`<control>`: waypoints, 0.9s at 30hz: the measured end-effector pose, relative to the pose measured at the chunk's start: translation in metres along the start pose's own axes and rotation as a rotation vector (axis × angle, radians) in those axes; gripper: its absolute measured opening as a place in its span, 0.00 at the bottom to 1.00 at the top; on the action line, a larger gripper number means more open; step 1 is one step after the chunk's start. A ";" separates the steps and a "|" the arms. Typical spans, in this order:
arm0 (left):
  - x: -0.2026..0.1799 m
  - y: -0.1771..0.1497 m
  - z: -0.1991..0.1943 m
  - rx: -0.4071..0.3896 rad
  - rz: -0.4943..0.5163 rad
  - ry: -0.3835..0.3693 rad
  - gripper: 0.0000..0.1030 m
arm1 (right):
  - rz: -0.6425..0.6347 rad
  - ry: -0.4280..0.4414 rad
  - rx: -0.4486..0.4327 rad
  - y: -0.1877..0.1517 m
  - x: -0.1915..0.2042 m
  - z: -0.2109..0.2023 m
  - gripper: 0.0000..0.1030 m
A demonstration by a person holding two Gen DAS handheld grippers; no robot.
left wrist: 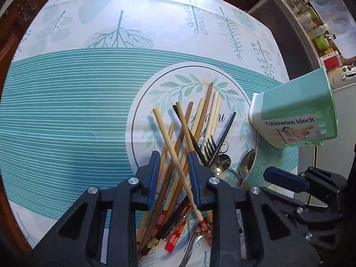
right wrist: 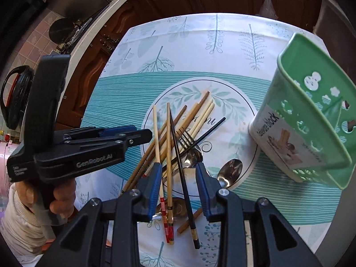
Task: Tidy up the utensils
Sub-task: 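Grasp a wooden chopstick with the right tool while the left tool grasps another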
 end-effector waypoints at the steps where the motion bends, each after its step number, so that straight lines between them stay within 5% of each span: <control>1: -0.002 0.000 0.002 0.000 -0.002 -0.001 0.19 | 0.006 0.005 0.004 -0.001 -0.002 0.002 0.31; 11: -0.010 0.000 0.013 0.015 -0.031 -0.027 0.15 | 0.031 0.033 0.026 -0.003 -0.006 0.017 0.30; 14: -0.007 -0.004 0.017 0.021 -0.039 -0.028 0.06 | 0.026 0.044 0.024 -0.001 -0.001 0.018 0.30; 27: 0.015 -0.010 -0.029 -0.098 -0.111 -0.055 0.03 | 0.024 0.087 0.049 0.002 0.015 0.039 0.30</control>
Point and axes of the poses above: each gripper's, at about its wrist camera, not at the fingertips, and z roughly the way its jaws point, x to its left, y to its top, the point moved 10 cm from there along z, roughly the way its jaws point, and after that the axes turned 4 degrees about -z, right-handed, at the moved point
